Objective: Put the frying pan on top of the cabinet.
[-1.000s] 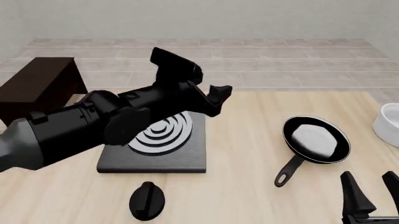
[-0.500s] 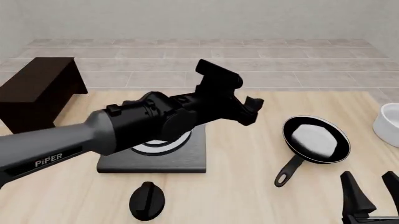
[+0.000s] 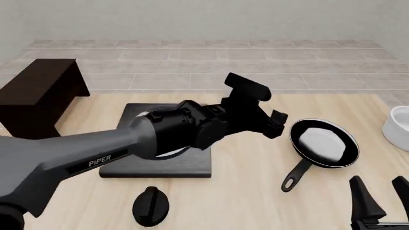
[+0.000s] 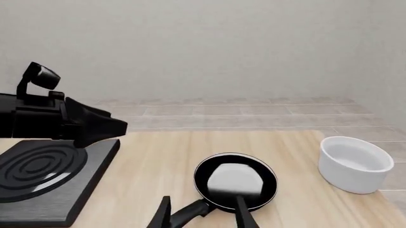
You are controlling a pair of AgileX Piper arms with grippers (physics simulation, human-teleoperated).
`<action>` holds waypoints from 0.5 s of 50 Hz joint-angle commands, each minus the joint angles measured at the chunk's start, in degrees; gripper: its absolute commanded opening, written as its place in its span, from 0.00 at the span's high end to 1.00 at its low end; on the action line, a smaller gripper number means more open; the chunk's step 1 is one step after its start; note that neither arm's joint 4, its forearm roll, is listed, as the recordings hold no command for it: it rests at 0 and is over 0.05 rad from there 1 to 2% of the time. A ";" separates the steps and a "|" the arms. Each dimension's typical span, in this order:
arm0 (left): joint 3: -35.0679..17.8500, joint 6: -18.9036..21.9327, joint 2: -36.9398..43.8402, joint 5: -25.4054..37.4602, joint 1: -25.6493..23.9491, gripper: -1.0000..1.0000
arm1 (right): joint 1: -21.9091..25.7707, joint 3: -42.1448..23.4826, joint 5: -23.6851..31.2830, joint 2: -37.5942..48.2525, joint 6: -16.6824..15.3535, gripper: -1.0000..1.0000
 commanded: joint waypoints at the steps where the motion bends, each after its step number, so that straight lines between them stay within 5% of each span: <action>1: -2.91 -0.38 2.86 1.15 -1.16 0.00 | -0.13 0.00 0.03 -0.12 0.19 0.00; 25: -7.43 -1.90 8.51 1.92 -5.16 0.00 | -0.71 0.01 -0.19 -0.27 0.61 0.00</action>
